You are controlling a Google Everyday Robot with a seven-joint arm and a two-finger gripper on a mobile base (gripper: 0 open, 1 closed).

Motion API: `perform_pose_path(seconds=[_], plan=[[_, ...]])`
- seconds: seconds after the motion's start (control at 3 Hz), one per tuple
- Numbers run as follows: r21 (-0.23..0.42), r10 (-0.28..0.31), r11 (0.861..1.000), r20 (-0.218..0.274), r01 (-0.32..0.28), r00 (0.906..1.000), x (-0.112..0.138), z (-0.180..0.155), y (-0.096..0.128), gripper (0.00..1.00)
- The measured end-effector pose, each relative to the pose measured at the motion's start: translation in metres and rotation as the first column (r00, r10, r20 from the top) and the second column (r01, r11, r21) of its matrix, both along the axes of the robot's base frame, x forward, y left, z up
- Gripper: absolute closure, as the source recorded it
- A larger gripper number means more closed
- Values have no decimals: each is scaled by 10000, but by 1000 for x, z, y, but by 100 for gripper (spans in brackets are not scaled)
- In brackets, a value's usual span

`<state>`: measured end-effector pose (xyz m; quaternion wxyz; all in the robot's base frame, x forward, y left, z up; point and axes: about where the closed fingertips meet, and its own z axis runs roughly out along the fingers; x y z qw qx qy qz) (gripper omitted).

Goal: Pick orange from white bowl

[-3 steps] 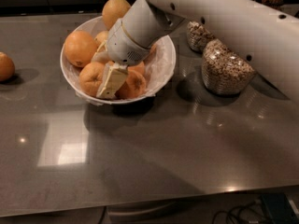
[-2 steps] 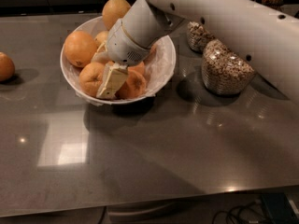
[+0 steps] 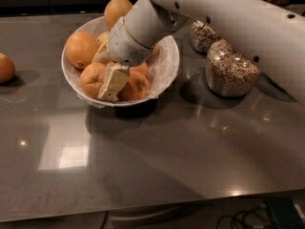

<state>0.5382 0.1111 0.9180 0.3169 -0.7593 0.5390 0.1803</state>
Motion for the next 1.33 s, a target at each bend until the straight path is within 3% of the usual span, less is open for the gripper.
perform_pose_path(seconds=[0.33,0.67,1.0,1.33], plan=[[170,-173,9997,401,166,9990,-1,21,-9,100],[214,-879,9961,1155,860,9894,-2,54,-38,100],[272,-1807,9835,1901,1788,9650,-5,85,-77,100],[272,-1807,9835,1901,1788,9650,-5,85,-77,100]])
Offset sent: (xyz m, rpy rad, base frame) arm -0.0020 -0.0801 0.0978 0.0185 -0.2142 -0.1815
